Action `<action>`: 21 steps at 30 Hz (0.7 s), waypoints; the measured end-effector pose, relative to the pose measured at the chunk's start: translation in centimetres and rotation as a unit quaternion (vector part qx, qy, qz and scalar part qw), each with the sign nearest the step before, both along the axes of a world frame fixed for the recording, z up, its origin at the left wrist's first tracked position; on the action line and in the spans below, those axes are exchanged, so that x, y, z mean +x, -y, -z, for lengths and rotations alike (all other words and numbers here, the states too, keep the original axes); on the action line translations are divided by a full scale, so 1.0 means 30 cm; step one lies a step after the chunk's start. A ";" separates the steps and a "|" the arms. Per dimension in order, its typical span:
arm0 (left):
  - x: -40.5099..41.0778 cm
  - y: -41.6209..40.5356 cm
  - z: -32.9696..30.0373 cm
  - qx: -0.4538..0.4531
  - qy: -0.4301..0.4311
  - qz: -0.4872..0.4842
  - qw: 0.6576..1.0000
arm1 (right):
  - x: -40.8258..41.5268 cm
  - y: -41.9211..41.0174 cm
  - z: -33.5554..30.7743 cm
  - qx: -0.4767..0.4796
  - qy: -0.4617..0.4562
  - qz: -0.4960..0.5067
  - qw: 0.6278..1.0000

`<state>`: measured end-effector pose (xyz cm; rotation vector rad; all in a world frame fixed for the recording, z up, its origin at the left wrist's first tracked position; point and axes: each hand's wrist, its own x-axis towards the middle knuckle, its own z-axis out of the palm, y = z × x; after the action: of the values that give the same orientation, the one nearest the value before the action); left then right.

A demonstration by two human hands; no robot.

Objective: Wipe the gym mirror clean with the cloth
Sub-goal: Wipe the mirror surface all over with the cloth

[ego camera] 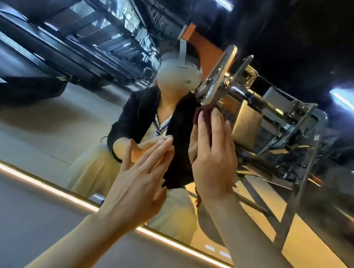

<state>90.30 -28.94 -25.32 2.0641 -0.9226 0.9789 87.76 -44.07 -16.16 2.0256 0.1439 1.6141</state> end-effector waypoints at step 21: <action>0.095 -0.079 -0.123 0.038 0.113 0.015 0.993 | -0.001 0.035 -0.081 -0.086 -0.007 0.004 0.996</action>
<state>93.16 -26.56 -21.63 2.0238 -1.1187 1.1963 87.74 -45.11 -13.73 1.9029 0.2703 1.5287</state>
